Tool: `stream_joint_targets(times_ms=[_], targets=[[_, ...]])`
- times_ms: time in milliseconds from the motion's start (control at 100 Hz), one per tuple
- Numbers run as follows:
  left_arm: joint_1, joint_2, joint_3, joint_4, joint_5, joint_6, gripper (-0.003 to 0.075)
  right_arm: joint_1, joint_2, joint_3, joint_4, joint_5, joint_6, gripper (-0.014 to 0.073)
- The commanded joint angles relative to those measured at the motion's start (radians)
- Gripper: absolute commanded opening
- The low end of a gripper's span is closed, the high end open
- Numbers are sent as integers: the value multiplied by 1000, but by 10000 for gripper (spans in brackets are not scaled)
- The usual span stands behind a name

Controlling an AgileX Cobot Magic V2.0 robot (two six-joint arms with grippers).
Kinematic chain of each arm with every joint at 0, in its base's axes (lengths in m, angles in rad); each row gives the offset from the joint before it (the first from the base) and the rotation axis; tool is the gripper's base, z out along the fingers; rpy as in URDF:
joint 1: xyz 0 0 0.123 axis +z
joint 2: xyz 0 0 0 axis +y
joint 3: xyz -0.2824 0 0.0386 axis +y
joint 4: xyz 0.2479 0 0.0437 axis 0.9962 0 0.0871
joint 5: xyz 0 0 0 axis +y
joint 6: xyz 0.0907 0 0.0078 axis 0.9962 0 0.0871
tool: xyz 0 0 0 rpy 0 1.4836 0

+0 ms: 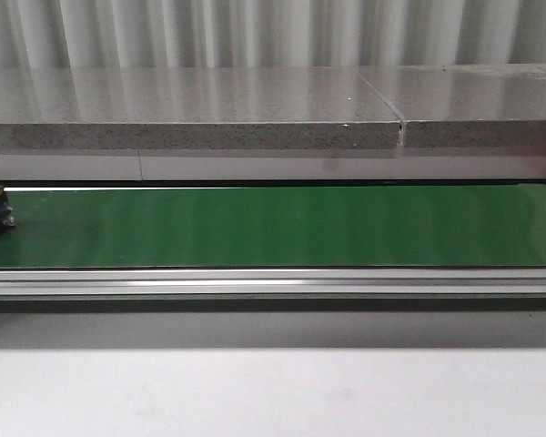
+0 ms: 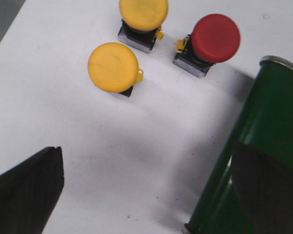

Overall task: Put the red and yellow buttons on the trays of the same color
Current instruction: 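Move the left gripper to a yellow button and grasp it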

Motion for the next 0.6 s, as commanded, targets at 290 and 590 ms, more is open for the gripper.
stream_joint_targets(times_ms=[290, 590], targets=[[30, 135, -149, -22, -42, -11, 652, -1, -1, -27, -6, -67, -7, -67], [30, 256, -257, -9, -18, -11, 652, -1, -1, -27, -6, -67, -7, -67]])
